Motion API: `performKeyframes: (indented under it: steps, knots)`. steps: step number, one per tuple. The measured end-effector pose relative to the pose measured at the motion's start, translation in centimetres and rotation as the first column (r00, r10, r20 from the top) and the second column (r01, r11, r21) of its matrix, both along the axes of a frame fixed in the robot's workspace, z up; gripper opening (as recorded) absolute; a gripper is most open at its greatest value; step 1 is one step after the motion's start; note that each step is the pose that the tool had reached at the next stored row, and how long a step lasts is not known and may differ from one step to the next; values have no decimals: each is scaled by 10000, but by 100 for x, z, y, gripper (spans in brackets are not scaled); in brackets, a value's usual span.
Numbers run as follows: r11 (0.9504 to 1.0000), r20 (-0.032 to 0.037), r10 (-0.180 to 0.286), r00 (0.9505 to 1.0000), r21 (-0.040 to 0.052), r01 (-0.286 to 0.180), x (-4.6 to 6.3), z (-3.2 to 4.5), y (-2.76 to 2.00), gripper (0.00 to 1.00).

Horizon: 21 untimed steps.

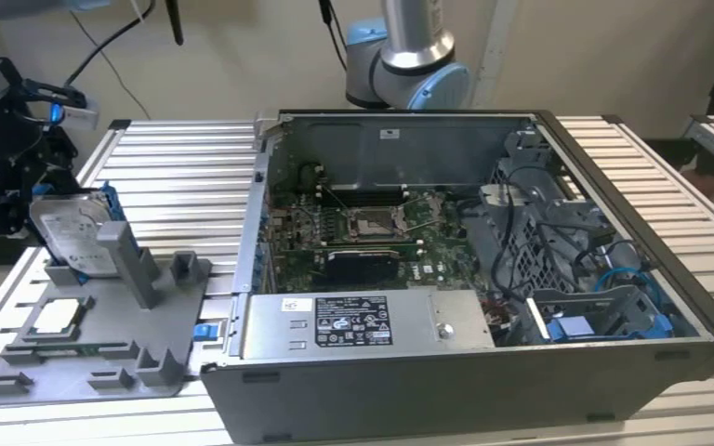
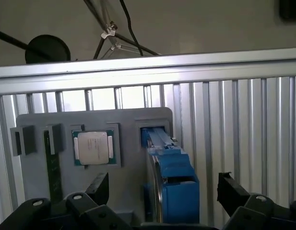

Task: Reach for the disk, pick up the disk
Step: 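Pick up the disk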

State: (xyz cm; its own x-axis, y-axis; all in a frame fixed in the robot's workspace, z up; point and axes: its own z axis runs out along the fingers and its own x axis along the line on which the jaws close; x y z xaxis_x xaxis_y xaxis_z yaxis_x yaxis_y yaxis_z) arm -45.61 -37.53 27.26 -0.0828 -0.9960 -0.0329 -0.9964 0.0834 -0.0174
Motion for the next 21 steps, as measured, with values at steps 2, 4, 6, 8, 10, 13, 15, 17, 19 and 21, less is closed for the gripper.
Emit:
performKeyframes:
  steps: [2,4,6,8,10,13,15,17,19,21]
  knots:
    - [9999,4,17,10000,143,-17,0,-12,1,100]
    - [9996,6,36,10000,272,-37,1,-23,0,100]
    - [9993,7,51,10000,378,-51,1,-39,1,100]
    - [9990,8,66,10000,444,-66,0,-60,1,100]
    - [9988,7,84,10000,475,-84,0,-79,1,100]
    - [9987,6,106,9999,493,-107,0,-96,1,100]
    - [9987,6,118,9999,497,-118,0,-103,1,100]
    - [9987,3,124,9999,497,-124,0,-109,0,100]
    - [9987,5,126,9999,502,-126,0,-115,0,100]
    - [9986,2,128,9999,506,-128,0,-122,0,100]
